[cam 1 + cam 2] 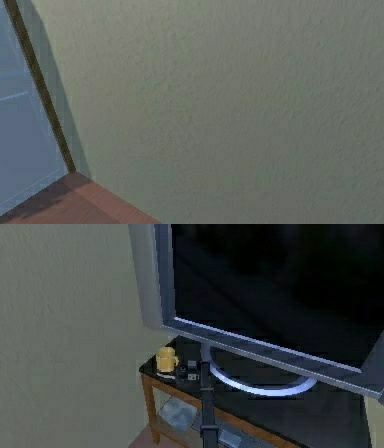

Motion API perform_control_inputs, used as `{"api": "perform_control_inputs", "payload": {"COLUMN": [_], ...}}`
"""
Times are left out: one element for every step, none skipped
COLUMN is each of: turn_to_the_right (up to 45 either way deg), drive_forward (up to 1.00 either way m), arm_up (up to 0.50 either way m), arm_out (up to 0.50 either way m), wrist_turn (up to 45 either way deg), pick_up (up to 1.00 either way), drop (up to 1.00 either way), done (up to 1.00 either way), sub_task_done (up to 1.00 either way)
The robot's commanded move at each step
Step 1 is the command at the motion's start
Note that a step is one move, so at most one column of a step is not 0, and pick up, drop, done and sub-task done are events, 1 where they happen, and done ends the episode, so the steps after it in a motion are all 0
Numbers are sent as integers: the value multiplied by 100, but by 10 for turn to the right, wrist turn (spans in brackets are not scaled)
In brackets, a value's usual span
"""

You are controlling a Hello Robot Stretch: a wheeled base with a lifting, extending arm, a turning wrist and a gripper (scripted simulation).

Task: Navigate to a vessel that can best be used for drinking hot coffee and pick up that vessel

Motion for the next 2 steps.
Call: {"api": "perform_control_inputs", "payload": {"turn_to_the_right": [0,0], "drive_forward": [0,0], "arm_up": [0,10], "arm_out": [0,0], "wrist_turn": [0,0], "pick_up": [100,0], "drop": [0,0], "done": [0,0], "sub_task_done": [0,0]}}
